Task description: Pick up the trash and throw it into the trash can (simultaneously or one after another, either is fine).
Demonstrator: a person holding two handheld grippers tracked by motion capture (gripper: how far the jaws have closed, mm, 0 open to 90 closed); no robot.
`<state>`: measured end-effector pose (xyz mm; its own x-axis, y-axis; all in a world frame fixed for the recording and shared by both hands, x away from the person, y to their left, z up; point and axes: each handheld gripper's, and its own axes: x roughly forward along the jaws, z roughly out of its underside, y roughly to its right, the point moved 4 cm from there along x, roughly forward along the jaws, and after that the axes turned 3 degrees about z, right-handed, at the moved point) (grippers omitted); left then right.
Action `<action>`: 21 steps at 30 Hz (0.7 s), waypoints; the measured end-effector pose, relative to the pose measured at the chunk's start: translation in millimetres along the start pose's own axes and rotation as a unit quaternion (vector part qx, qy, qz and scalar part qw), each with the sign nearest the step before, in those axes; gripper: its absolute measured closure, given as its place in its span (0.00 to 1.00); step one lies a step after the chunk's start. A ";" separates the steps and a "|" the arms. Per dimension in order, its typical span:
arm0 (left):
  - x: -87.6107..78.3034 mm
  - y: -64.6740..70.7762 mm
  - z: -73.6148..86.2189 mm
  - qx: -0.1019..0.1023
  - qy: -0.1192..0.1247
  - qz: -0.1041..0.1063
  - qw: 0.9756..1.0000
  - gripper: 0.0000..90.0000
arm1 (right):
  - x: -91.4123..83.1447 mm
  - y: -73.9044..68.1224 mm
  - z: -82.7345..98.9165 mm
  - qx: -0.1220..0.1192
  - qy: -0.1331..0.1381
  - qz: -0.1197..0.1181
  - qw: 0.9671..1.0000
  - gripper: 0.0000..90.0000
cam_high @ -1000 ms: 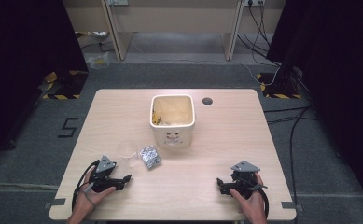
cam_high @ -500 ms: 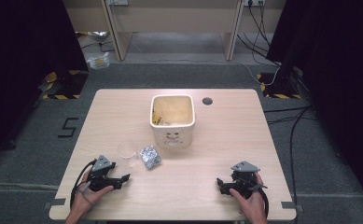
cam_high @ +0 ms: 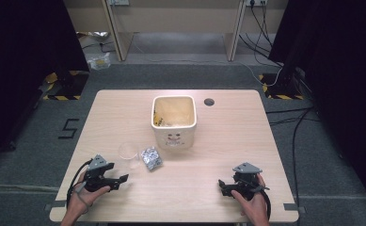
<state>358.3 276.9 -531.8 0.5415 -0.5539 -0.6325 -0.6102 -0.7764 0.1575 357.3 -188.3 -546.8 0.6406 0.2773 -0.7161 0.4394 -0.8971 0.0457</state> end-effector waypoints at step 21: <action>-25.3 4.4 -33.6 -0.006 0.028 0.012 1.000 0.18 | 0.2 0.0 -0.1 -0.001 0.000 -0.001 1.000 0.00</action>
<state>361.4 277.4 -489.6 0.5590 -0.5881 -0.5845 -0.6168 -0.7661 0.1810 357.4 -188.2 -546.8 0.6400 0.2783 -0.7162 0.4409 -0.8964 0.0457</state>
